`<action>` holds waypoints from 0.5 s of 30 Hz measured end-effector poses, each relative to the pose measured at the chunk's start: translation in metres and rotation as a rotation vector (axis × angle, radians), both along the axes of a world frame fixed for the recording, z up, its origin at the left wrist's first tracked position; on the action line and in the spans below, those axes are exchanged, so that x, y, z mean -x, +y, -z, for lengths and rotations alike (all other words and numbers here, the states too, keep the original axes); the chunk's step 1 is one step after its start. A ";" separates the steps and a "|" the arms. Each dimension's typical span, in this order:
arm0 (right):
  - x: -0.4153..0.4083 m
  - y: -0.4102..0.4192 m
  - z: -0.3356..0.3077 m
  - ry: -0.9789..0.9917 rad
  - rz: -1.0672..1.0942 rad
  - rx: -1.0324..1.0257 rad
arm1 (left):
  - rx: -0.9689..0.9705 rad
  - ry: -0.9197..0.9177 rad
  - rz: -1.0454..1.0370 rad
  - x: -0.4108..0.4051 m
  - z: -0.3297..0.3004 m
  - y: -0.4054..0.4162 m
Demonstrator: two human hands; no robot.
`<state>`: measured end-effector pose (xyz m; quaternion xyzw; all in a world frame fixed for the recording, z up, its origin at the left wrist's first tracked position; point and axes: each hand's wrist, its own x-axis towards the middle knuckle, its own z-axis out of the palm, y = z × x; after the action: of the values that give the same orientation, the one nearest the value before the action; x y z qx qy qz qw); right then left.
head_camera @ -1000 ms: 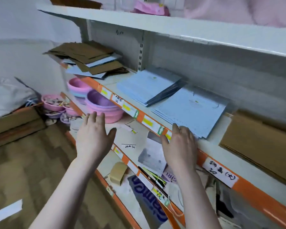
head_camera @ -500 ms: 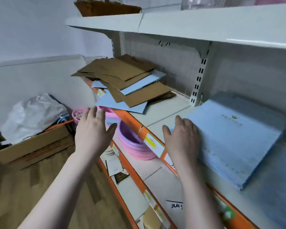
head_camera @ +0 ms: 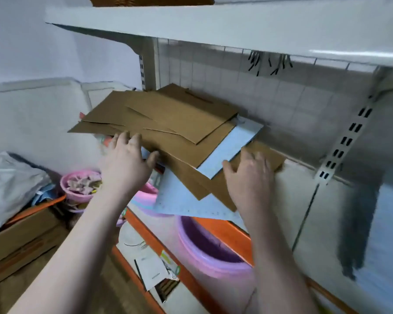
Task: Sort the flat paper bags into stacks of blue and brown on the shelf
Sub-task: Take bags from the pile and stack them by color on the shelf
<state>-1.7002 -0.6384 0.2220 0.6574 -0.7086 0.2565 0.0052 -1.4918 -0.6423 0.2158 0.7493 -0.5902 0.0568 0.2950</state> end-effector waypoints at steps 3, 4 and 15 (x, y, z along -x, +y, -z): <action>-0.042 -0.028 -0.005 0.008 0.084 -0.028 | -0.025 -0.003 0.089 -0.042 -0.010 -0.043; -0.055 -0.037 -0.005 0.006 0.104 -0.034 | -0.025 -0.017 0.110 -0.055 -0.013 -0.057; -0.122 -0.109 -0.013 0.059 0.260 -0.152 | -0.112 -0.054 0.275 -0.122 -0.018 -0.180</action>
<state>-1.5785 -0.7472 0.2349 0.5657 -0.8047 0.1798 0.0092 -1.3695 -0.8224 0.2337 0.6748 -0.6972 0.0031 0.2419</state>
